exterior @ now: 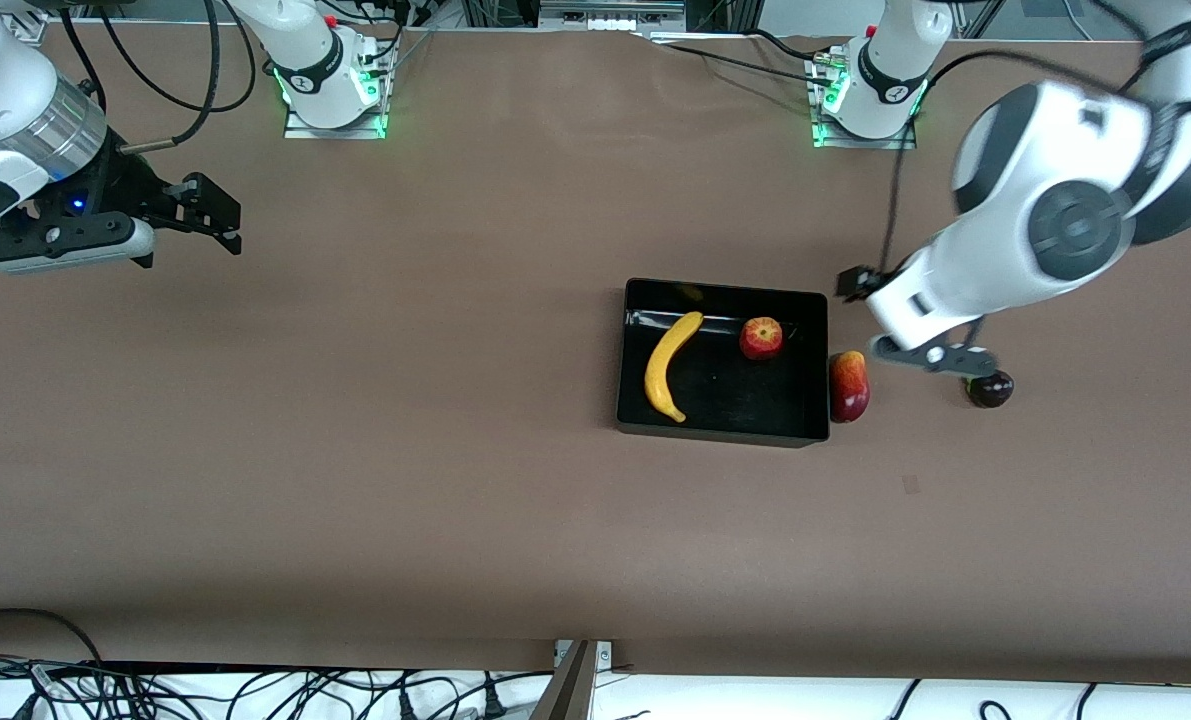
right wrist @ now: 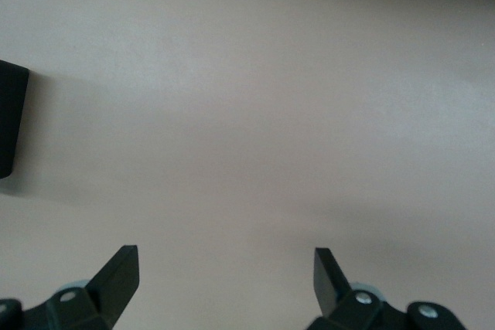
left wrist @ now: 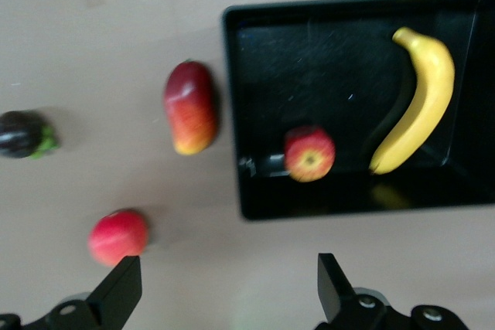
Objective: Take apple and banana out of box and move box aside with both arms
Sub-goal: 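Reach the left gripper into the black tray toward the apple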
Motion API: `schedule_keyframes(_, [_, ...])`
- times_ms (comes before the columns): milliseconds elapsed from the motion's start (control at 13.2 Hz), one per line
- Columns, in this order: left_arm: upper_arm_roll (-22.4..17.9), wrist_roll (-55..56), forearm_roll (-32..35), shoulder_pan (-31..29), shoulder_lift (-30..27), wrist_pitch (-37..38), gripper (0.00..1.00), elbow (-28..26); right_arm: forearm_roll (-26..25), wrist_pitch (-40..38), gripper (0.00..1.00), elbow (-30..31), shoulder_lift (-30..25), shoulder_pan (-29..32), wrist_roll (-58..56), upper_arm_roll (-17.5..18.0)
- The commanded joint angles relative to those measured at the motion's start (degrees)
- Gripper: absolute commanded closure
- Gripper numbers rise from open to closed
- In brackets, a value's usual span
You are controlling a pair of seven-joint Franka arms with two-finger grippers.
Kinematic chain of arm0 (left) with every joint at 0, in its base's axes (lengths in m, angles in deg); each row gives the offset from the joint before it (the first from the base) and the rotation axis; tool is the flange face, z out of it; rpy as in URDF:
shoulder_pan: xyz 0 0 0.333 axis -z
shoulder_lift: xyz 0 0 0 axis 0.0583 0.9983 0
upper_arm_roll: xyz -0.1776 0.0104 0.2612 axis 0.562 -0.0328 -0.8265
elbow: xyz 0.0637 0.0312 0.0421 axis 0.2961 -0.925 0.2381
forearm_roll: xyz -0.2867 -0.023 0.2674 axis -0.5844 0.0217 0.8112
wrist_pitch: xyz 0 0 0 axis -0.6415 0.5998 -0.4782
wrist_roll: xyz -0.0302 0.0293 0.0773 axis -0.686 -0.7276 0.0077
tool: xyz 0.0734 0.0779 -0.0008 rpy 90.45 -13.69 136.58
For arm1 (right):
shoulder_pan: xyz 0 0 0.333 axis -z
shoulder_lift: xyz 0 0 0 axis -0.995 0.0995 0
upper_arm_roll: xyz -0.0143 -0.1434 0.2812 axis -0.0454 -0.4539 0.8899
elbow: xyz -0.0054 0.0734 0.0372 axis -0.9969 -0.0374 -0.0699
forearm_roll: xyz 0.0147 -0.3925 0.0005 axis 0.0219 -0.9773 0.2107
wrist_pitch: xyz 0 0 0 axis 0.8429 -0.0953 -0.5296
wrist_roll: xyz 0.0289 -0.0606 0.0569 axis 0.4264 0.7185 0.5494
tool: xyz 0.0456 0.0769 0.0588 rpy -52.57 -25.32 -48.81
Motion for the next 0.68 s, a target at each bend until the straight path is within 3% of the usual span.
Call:
schedule_keyframes(0, [0.7,7.2,1.2,2.8,3.9,-10.6,0.0,-5.2,0.8,0.1,0.0,-0.7,0.2,-0.2,0.2,-0.1])
schedule_keyframes(228, [0.7,8.3,1.3,3.5,4.0,-21.3,0.0,-14.3,0.8,0.1,0.0,-0.7,0.2,-0.2,0.2,-0.1])
schedule_keyframes(456, [0.8,11.9,6.1,5.0,3.9,-24.9,0.0,-19.6,0.8,0.2,0.0,-0.7,0.2,-0.7,0.2,-0.1])
schedule_keyframes(608, [0.8,13.9,6.4,6.0,4.2,-31.4,0.0,-22.9,0.8,0.2,0.0,-0.7,0.2,-0.8,0.2,-0.1])
